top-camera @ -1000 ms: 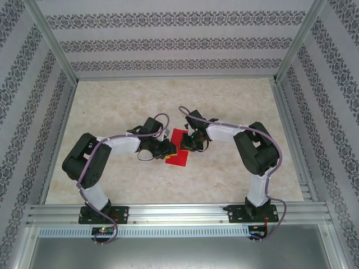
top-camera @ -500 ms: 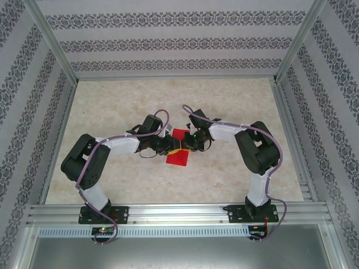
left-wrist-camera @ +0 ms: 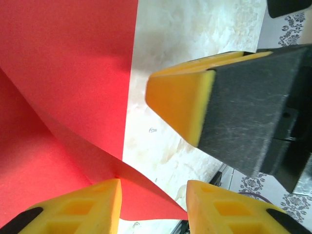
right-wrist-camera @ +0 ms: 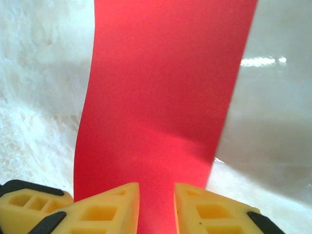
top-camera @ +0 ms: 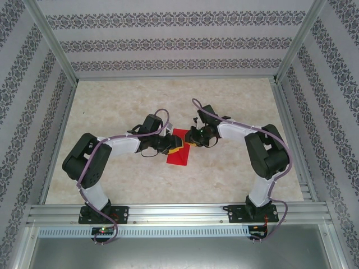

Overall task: Fold a paper plane with a square sheet of paper (pick it up from the middle)
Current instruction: Fold the triangle a second time at the center of the table.

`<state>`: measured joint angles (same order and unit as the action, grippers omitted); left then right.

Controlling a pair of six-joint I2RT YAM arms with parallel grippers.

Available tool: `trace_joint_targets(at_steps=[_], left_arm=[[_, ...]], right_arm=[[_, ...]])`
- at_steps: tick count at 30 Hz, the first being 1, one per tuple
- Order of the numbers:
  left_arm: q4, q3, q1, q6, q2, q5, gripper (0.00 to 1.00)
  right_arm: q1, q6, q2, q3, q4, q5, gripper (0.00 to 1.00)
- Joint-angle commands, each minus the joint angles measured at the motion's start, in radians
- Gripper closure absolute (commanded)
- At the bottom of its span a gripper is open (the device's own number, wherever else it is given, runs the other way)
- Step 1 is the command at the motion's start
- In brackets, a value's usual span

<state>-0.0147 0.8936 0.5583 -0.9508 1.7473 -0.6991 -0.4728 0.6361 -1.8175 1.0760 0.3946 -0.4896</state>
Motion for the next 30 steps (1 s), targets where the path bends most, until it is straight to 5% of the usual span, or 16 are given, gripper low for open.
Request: trace_joint_targets(at_steps=[1,11,20,30], left_arm=[[-0.044,0.014,-0.007,-0.009,0.023,-0.011,0.57],[-0.049,0.014,-0.007,-0.013,0.050,0.000,0.55],[-0.028,0.015,-0.007,-0.005,0.050,0.016,0.72],[-0.024,0.018,-0.007,-0.005,0.056,0.021,0.77]], right_arm=[[0.024,0.016,0.058,-0.043,-0.017,0.014,0.71],[0.035,0.010,0.150,-0.162,-0.162,-0.111,0.57],[-0.020,-0.014,0.126,-0.162,-0.195,-0.173,0.61],[-0.036,-0.042,0.127,-0.183,-0.154,-0.158,0.69]])
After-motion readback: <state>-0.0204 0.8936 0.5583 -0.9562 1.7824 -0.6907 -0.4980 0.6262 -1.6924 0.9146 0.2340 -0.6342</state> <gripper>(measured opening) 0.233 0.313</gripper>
